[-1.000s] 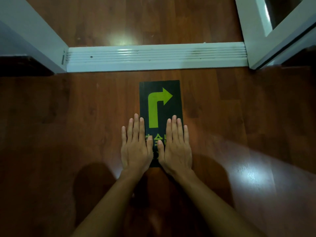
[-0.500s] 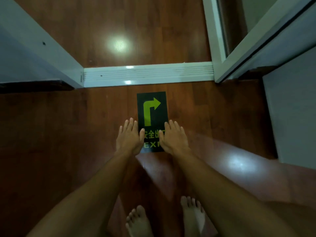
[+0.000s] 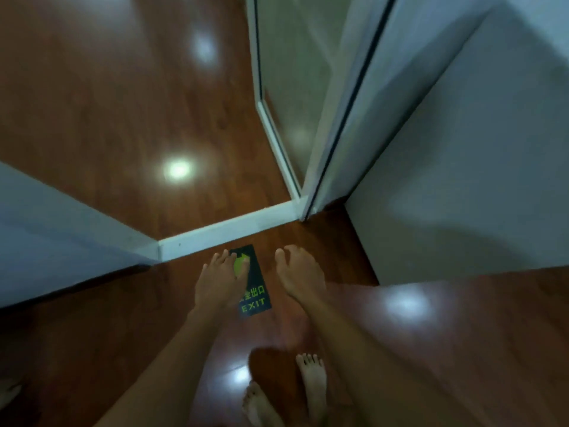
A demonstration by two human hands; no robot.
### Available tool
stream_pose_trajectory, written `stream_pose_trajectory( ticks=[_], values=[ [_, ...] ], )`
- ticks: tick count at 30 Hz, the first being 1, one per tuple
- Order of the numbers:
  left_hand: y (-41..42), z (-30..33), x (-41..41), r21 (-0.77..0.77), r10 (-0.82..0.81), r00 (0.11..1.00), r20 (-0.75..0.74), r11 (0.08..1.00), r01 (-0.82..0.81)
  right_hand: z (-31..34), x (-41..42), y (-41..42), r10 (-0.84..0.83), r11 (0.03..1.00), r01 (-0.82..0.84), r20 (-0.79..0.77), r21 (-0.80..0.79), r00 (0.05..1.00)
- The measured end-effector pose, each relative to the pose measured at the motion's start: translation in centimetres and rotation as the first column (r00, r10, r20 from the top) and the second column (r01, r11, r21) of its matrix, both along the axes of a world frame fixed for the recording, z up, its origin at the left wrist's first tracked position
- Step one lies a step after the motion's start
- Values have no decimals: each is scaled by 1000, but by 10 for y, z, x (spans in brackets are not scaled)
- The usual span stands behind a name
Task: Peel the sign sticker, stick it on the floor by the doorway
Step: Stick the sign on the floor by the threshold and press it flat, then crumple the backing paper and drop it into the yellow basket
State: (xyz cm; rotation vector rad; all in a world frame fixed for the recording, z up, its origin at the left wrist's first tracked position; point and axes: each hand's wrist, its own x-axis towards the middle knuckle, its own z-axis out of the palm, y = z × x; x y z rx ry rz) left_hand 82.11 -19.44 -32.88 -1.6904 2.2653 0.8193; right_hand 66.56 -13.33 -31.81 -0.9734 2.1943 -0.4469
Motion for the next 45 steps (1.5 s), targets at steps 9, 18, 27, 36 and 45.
stream_pose_trajectory(
  ticks=[9, 18, 27, 36, 45],
  values=[
    [37, 220, -170, -191, -243, 913, -329, 963, 188, 215, -121, 71, -399, 863, 337, -98, -377, 912],
    [108, 315, -371, -336, -485, 747, -456, 870, 360, 307, -289, 165, -510, 779, 338, -221, -528, 831],
    [145, 336, -502, -315, -479, 783, -398, 873, 373, 333, -427, 220, -476, 842, 322, -315, -432, 821],
    [137, 344, -615, -272, -460, 753, -470, 887, 372, 344, -550, 222, -382, 924, 311, -505, -223, 774],
    [99, 319, -686, -108, -376, 755, -538, 919, 380, 317, -636, 195, -314, 949, 301, -341, -91, 886]
  ],
)
